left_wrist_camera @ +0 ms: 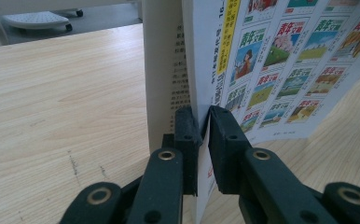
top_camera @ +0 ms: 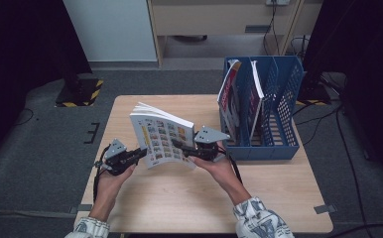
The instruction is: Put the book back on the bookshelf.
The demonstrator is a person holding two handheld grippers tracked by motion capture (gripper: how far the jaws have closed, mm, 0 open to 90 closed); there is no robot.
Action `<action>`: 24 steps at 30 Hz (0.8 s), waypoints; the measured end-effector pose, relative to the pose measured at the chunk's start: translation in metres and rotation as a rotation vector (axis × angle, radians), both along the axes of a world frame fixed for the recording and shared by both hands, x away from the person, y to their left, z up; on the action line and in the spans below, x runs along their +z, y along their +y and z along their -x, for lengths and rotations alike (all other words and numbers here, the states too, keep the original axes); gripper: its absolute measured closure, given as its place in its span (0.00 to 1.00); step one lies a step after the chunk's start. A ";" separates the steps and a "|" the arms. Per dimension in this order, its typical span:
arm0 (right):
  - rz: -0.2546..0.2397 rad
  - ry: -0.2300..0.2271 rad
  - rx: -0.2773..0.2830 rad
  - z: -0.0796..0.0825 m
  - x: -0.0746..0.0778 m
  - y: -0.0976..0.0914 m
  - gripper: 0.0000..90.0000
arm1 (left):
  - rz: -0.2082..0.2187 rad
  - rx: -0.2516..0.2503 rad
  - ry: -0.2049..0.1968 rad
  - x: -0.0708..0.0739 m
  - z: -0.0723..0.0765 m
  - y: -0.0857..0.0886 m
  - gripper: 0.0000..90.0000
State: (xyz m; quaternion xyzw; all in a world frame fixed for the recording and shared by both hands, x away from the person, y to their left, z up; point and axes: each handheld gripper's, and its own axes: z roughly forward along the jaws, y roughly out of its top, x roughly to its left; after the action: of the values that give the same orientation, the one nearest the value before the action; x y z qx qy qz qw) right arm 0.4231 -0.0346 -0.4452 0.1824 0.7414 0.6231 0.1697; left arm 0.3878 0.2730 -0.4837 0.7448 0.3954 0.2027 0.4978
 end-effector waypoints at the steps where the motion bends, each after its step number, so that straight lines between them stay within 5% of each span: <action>1: -0.002 0.001 0.005 0.000 0.000 0.001 0.60 | 0.000 0.000 0.000 0.000 0.000 0.000 0.91; 19: -0.098 0.045 0.023 -0.008 -0.002 0.007 0.57 | 0.006 -0.002 0.001 -0.001 0.000 0.001 0.90; 24: -0.086 0.025 0.016 -0.011 0.001 0.012 0.60 | 0.013 -0.001 0.001 -0.001 0.001 0.001 0.90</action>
State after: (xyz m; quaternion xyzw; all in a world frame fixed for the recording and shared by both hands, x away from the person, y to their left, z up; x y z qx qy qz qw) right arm 0.4336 -0.0229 -0.4445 0.1916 0.7176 0.6532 0.1475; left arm 0.3873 0.2740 -0.4848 0.7418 0.3967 0.1992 0.5026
